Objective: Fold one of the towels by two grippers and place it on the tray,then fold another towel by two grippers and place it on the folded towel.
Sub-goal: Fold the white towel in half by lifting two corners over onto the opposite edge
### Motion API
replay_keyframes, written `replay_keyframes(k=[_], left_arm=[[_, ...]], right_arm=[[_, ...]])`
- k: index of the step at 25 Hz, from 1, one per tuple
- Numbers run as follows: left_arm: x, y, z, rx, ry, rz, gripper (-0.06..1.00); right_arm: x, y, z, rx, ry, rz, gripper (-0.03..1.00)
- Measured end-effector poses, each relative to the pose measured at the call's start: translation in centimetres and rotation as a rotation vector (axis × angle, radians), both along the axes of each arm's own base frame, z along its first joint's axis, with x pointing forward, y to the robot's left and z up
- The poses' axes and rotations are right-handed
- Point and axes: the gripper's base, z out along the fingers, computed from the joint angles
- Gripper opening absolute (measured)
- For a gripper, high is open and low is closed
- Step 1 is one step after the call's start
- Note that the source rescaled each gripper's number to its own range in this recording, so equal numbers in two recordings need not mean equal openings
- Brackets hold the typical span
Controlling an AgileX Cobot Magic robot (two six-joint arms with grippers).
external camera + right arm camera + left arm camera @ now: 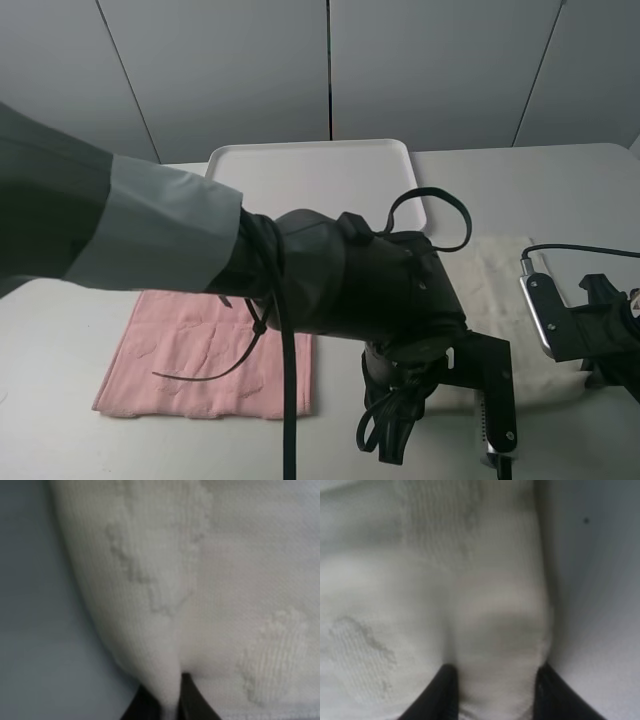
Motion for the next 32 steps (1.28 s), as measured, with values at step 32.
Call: replay_keyframes(k=[32], left_arm=[[0.08,-0.22,0.03,0.01,0.013,0.095,0.0]], right_arm=[[0.31,0.65,0.11,0.079,-0.012,-0.178,0.01]])
